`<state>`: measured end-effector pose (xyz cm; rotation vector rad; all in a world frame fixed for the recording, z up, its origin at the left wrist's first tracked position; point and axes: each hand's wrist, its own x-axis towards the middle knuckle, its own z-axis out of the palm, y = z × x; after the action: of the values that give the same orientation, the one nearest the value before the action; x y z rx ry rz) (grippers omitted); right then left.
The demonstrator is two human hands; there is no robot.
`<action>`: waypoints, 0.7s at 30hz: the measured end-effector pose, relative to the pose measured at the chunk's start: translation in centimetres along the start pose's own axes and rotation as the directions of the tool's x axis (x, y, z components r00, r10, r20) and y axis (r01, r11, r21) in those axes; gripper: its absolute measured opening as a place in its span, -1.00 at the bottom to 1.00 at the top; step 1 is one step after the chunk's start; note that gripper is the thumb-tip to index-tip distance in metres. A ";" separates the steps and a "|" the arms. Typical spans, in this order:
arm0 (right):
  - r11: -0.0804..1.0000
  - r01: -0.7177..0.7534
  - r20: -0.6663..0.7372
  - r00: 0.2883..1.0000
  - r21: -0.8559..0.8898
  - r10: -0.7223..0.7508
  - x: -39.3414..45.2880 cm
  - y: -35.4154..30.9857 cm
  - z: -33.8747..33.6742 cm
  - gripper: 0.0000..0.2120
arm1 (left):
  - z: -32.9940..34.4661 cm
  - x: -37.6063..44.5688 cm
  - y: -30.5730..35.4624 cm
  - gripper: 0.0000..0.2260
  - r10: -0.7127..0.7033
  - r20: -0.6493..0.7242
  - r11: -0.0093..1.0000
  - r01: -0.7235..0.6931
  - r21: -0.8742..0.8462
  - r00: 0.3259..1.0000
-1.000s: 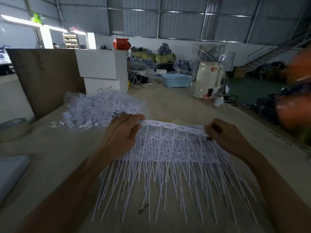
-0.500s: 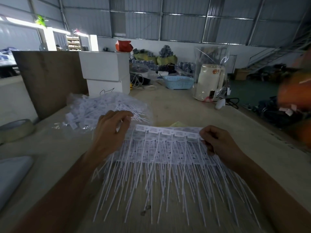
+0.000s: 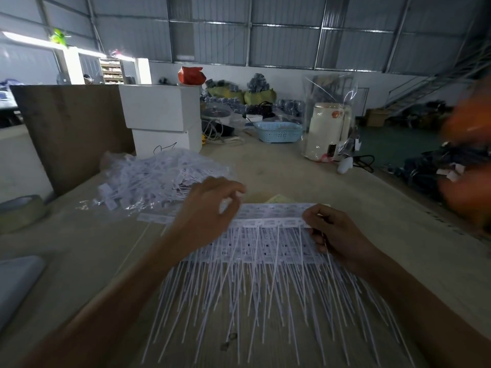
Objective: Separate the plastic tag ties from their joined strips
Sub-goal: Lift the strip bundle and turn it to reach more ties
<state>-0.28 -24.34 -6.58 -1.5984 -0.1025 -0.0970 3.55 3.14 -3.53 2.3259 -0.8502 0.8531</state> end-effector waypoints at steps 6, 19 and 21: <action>0.994 -0.003 0.082 0.997 0.106 -0.006 0.4 0.5 -0.2 -0.83 | 5.1 0.2 4.8 -0.53 0.076 0.393 0.994 -0.102 0.045 0.916; 0.979 -0.187 0.145 0.974 0.080 0.174 -0.5 -0.4 0.4 -0.92 | 4.2 0.0 4.1 -0.64 0.096 0.279 0.928 -0.187 0.322 0.955; 0.976 -0.211 0.160 0.967 0.055 0.200 -0.6 -0.4 0.4 -0.89 | 4.8 -0.8 3.4 -0.63 0.044 0.294 0.959 -0.123 0.255 0.955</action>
<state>-0.92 -23.90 -6.24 -1.5339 -0.0580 0.1903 2.48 -1.91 -6.45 2.7179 -1.0123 0.7136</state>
